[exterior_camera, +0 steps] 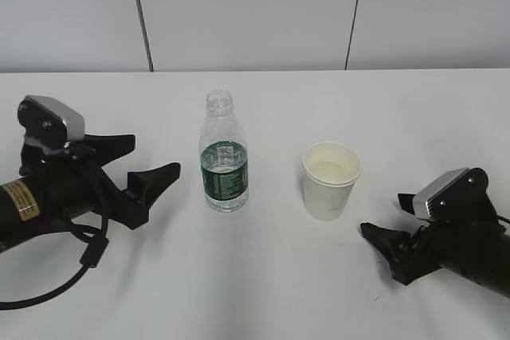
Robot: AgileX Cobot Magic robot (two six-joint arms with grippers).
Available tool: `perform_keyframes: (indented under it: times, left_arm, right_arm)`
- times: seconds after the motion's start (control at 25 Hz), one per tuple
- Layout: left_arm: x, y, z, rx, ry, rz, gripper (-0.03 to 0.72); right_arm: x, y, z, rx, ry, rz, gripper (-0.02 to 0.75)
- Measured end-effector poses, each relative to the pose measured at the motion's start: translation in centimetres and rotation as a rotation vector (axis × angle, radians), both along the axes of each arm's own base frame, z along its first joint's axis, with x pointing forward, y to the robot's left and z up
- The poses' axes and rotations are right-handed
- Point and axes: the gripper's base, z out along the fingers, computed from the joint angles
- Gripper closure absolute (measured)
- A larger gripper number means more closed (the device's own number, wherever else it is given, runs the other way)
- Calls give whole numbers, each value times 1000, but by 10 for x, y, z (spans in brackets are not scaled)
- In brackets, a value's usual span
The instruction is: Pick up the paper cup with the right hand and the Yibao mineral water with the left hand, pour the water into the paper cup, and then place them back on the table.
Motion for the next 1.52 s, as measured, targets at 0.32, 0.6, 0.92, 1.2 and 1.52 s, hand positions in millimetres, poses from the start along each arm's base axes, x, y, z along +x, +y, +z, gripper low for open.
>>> perform_keyframes:
  times: [0.32, 0.6, 0.92, 1.2, 1.52]
  left_arm:
    - [13, 49, 9, -4, 26, 313, 115]
    - [35, 64, 20, 96, 179, 469, 117]
    - [75, 72, 61, 324, 459, 558, 117]
    - [87, 80, 97, 464, 683, 626, 122]
    - [74, 86, 107, 588, 913, 652, 125]
  right_arm:
    - [4, -25, 13, 20, -22, -328, 99]
    - [8, -38, 27, 209, -28, -574, 120]
    - [6, -38, 47, 278, 71, -626, 142]
    - [27, -38, 83, 130, 329, -616, 143]
    - [53, -48, 147, -135, 701, -655, 143]
